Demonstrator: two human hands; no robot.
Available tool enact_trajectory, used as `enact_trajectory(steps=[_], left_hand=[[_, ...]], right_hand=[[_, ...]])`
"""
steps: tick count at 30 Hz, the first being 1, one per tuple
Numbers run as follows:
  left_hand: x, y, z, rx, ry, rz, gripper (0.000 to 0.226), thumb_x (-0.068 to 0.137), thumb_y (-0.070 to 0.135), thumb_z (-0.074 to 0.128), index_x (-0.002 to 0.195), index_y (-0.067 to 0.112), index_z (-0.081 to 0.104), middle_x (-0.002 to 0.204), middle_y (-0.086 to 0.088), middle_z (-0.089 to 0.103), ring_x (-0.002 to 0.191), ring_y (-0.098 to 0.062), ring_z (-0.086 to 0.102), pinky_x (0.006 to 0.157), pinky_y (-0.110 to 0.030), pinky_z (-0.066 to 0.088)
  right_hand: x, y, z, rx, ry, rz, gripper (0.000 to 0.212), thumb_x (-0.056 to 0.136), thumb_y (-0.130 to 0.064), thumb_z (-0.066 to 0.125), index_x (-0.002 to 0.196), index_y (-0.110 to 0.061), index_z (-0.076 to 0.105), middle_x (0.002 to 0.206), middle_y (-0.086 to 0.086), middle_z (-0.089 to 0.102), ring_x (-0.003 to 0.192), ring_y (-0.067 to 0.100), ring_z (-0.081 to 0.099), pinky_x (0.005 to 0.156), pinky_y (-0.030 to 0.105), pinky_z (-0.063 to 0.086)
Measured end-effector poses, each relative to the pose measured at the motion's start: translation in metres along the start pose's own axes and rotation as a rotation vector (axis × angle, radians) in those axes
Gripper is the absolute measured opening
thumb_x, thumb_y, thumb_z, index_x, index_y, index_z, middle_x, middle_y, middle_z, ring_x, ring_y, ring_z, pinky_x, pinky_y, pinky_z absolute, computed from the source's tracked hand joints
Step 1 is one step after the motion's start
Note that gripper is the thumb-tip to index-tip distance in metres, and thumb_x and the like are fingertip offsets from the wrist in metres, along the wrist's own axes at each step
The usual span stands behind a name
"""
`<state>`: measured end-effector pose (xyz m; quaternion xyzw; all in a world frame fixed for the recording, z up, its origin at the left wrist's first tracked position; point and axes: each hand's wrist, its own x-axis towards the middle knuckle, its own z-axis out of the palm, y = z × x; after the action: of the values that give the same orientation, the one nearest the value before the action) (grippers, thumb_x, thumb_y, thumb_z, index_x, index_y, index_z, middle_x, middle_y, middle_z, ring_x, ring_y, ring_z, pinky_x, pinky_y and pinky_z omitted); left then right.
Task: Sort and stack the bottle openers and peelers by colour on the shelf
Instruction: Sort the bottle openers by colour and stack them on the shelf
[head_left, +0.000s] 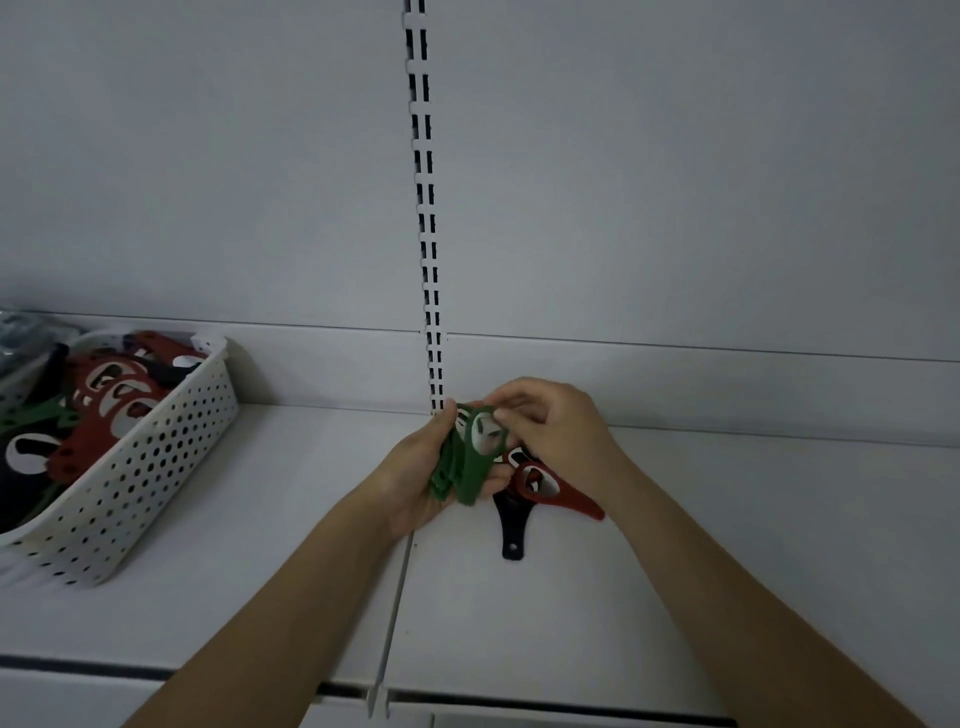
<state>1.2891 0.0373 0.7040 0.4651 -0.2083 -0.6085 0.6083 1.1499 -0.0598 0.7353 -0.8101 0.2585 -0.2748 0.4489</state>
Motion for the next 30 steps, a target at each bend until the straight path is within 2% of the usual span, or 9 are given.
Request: enact_trajectory(steps=[2, 4, 8, 12, 15, 21, 24, 27, 30], left_hand=[[0.000, 0.000, 0.000, 0.022, -0.015, 0.033, 0.052, 0.103, 0.047, 0.036, 0.114, 0.000, 0.057, 0.084, -0.013, 0.066, 0.055, -0.018, 0.056, 0.045, -0.025, 0.048], [0.002, -0.001, -0.003, 0.003, 0.000, 0.094, 0.040, 0.103, 0.038, 0.045, 0.124, 0.005, 0.053, 0.084, -0.011, 0.060, 0.051, -0.012, 0.042, 0.039, -0.019, 0.035], [0.005, 0.001, -0.002, -0.079, 0.081, 0.194, 0.019, 0.096, 0.026, 0.058, 0.113, 0.016, 0.056, 0.082, -0.007, 0.051, 0.052, -0.013, 0.039, 0.041, -0.021, 0.036], [0.010, 0.001, -0.001, -0.180, 0.202, 0.190, 0.005, 0.101, 0.022, 0.053, 0.103, 0.020, 0.049, 0.093, -0.009, 0.049, 0.063, -0.020, 0.051, 0.056, -0.032, 0.051], [0.010, -0.002, 0.001, -0.192, 0.170, 0.224, 0.010, 0.103, 0.024, 0.048, 0.110, 0.019, 0.044, 0.105, -0.011, 0.047, 0.068, -0.022, 0.058, 0.063, -0.035, 0.057], [0.008, -0.003, 0.001, -0.247, 0.118, 0.323, 0.013, 0.102, 0.027, 0.046, 0.112, 0.021, 0.043, 0.088, -0.007, 0.053, 0.076, -0.022, 0.061, 0.077, -0.044, 0.054], [0.006, -0.003, 0.003, -0.217, 0.127, 0.350, 0.016, 0.103, 0.029, 0.044, 0.119, 0.028, 0.045, 0.082, -0.004, 0.057, 0.072, -0.018, 0.064, 0.078, -0.044, 0.056], [0.005, -0.004, 0.003, -0.190, 0.122, 0.305, 0.017, 0.103, 0.036, 0.044, 0.117, 0.027, 0.044, 0.090, -0.006, 0.055, 0.080, -0.023, 0.062, 0.099, -0.060, 0.043], [0.003, -0.004, 0.005, -0.116, 0.115, 0.247, 0.026, 0.103, 0.046, 0.036, 0.119, 0.026, 0.041, 0.104, -0.008, 0.055, 0.095, -0.032, 0.064, 0.094, -0.057, 0.046]], right_hand=[[0.000, 0.001, 0.008, -0.015, 0.010, 0.014, 0.019, 0.093, -0.009, 0.062, 0.106, -0.020, 0.072, 0.085, -0.003, 0.075, 0.068, 0.011, 0.070, 0.062, 0.017, 0.054], [-0.003, 0.003, 0.010, -0.066, 0.118, -0.052, 0.019, 0.093, -0.010, 0.062, 0.107, -0.019, 0.071, 0.090, -0.008, 0.073, 0.075, 0.008, 0.069, 0.069, 0.016, 0.054], [-0.021, 0.004, 0.013, -0.152, 0.297, -0.059, 0.006, 0.091, -0.023, 0.066, 0.085, -0.021, 0.065, 0.072, -0.013, 0.066, 0.068, 0.002, 0.063, 0.064, 0.014, 0.047], [-0.040, 0.000, 0.035, -0.017, 0.083, 0.192, 0.028, 0.086, -0.043, 0.069, 0.085, -0.018, 0.055, 0.076, -0.003, 0.070, 0.059, 0.008, 0.068, 0.063, 0.030, 0.058], [-0.037, -0.002, 0.038, 0.119, 0.046, 0.267, 0.032, 0.085, -0.037, 0.073, 0.085, -0.013, 0.051, 0.086, 0.006, 0.072, 0.063, 0.015, 0.072, 0.069, 0.041, 0.061], [-0.026, -0.002, 0.032, 0.044, 0.042, 0.249, 0.032, 0.080, -0.027, 0.080, 0.078, -0.013, 0.051, 0.077, 0.008, 0.073, 0.066, 0.023, 0.073, 0.067, 0.042, 0.061], [-0.020, -0.007, 0.029, 0.119, -0.024, 0.245, 0.033, 0.079, -0.020, 0.081, 0.077, -0.009, 0.050, 0.093, 0.003, 0.074, 0.069, 0.023, 0.074, 0.071, 0.042, 0.062], [-0.013, -0.011, 0.025, 0.229, -0.102, 0.300, 0.033, 0.078, -0.015, 0.082, 0.079, -0.007, 0.050, 0.101, 0.007, 0.072, 0.073, 0.026, 0.075, 0.071, 0.037, 0.062], [-0.007, -0.012, 0.022, 0.249, -0.193, 0.322, 0.033, 0.078, -0.012, 0.082, 0.076, -0.008, 0.049, 0.100, 0.016, 0.071, 0.080, 0.032, 0.074, 0.078, 0.044, 0.061]])
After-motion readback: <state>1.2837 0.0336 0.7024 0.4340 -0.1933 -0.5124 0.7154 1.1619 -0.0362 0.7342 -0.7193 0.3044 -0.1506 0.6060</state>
